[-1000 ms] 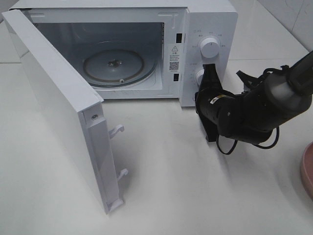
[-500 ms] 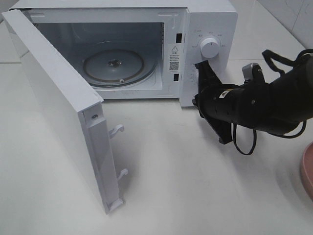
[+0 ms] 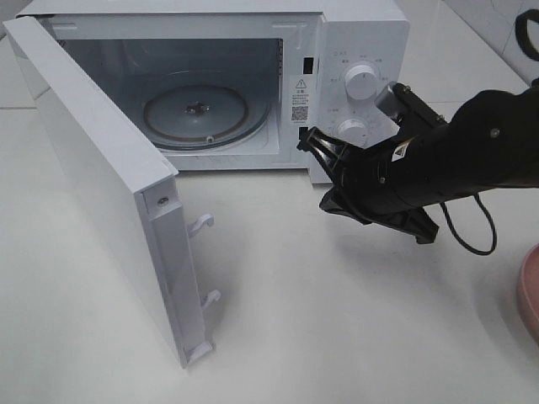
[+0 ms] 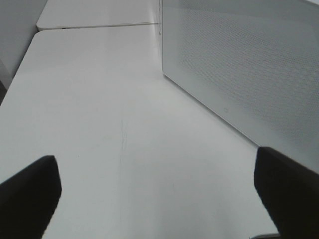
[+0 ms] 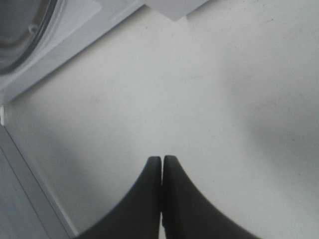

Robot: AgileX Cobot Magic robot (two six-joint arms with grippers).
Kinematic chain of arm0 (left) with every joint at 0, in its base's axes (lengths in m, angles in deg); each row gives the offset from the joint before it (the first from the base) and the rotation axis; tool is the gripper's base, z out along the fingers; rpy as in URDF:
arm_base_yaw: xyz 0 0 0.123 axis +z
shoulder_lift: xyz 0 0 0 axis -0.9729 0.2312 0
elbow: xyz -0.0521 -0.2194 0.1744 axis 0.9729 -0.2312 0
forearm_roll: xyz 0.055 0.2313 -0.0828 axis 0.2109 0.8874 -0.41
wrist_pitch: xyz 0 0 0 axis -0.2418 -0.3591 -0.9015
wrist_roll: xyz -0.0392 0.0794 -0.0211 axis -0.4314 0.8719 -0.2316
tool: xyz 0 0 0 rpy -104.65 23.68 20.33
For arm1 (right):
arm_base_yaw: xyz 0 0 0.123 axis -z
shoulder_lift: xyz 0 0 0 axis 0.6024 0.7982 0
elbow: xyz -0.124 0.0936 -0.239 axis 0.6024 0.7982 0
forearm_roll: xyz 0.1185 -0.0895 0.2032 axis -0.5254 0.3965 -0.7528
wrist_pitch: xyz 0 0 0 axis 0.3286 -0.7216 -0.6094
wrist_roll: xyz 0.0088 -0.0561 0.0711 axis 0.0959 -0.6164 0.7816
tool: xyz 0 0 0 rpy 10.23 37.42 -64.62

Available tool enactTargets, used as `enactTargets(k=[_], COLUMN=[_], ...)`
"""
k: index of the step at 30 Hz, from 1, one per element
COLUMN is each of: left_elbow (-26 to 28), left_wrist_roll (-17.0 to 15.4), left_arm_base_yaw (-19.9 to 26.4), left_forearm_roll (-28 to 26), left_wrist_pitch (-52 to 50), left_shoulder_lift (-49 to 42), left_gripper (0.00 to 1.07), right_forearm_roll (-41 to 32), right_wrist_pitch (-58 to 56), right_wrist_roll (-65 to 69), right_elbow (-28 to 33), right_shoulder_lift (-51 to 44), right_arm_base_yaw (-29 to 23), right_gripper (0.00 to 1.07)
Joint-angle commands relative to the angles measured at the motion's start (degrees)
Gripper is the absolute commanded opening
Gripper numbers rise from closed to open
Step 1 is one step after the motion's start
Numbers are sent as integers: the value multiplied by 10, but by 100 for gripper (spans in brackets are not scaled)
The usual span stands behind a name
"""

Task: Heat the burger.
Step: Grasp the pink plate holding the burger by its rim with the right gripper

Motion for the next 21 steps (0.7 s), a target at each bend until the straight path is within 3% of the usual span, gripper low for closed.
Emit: enactTargets(k=[1,8,17,21], left_elbow=[-2,-2,-2,-2], left_wrist_roll=[-1,-1,-1,-1], left_arm_base_yaw=[1,1,1,1], left_forearm_roll=[0,0,0,0], left_wrist_pitch=[-2,-2,-2,-2], left_shoulder_lift=[-10,-10,-10,-10], left_gripper=[98,98,98,98], right_forearm_roll=[9,17,116,127], right_wrist_pitch=[-49,-195,-313,-344], right_wrist_roll=[-61,-215,-282,-287], right_elbow=[1,-17,-41,-42], right_shoulder_lift=[-22,-55,-74,-87], right_arm_base_yaw=[3,3,3,5], right_gripper=[0,1,3,3])
